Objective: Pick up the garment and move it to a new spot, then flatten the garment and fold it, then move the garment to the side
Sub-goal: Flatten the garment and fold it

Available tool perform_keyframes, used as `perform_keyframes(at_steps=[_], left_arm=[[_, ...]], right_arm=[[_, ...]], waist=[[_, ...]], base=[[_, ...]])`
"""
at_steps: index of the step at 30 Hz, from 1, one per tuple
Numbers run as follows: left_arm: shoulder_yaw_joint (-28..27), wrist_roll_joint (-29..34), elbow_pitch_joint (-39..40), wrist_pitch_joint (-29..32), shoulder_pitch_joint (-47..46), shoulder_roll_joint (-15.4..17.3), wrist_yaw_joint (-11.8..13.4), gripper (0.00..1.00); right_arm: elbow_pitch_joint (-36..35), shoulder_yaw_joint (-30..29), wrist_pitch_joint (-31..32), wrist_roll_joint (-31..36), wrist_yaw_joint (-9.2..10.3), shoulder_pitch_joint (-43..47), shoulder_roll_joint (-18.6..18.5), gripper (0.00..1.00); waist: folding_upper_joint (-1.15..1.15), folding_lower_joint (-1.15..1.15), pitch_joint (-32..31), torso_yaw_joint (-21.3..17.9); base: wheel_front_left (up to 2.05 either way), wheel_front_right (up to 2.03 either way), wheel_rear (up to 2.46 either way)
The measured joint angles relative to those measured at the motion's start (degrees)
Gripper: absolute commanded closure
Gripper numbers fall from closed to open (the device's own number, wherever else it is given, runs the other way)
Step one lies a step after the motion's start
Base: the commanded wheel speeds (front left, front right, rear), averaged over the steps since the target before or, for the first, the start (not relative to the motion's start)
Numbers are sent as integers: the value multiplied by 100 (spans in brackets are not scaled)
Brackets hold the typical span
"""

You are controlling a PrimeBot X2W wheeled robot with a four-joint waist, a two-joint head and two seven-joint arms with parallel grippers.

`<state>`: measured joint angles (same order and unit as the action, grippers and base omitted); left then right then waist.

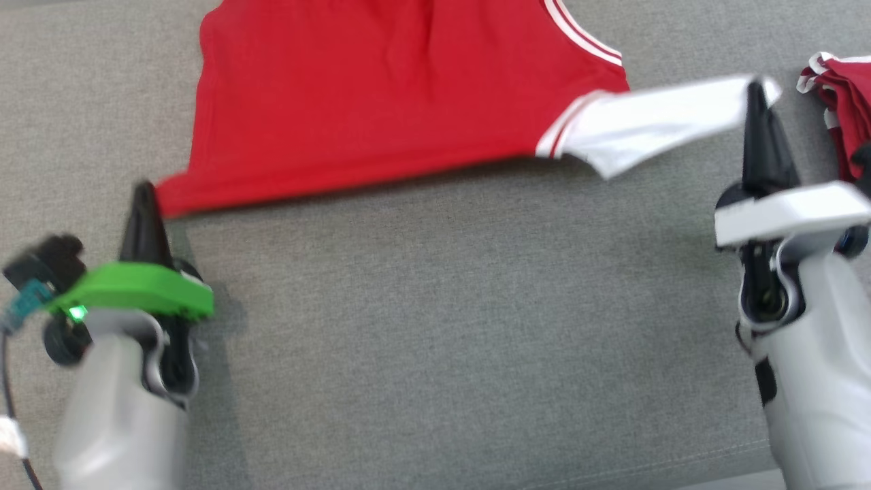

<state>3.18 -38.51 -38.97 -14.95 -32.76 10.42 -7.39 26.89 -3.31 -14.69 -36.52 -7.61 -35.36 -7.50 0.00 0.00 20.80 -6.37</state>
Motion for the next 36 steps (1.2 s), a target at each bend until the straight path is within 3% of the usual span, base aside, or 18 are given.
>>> perform_keyframes(at_steps=[4, 12, 28, 36], left_arm=[[-163, 299, 132, -19, 910, -396, -1, 100], [-163, 346, 549, -25, 2035, -690, -12, 100], [-141, 241, 1087, -19, 3470, -772, -15, 100], [45, 180, 1873, -18, 3459, -771, -15, 100]], right_arm=[[-82, -7, -19, -302, 1, 953, 113, 100], [-274, -27, -25, -532, 5, 2195, 190, 100], [-321, 144, -30, -862, 5, 3853, 141, 100], [-1000, 168, -30, -1089, 7, 3689, 132, 100]], waist=[[0, 0, -143, -15], [0, 0, -555, 5], [0, 0, -1494, 136], [0, 0, -1404, 169]], base=[[0, 0, 0], [0, 0, 0], [0, 0, 0], [0, 0, 0]])
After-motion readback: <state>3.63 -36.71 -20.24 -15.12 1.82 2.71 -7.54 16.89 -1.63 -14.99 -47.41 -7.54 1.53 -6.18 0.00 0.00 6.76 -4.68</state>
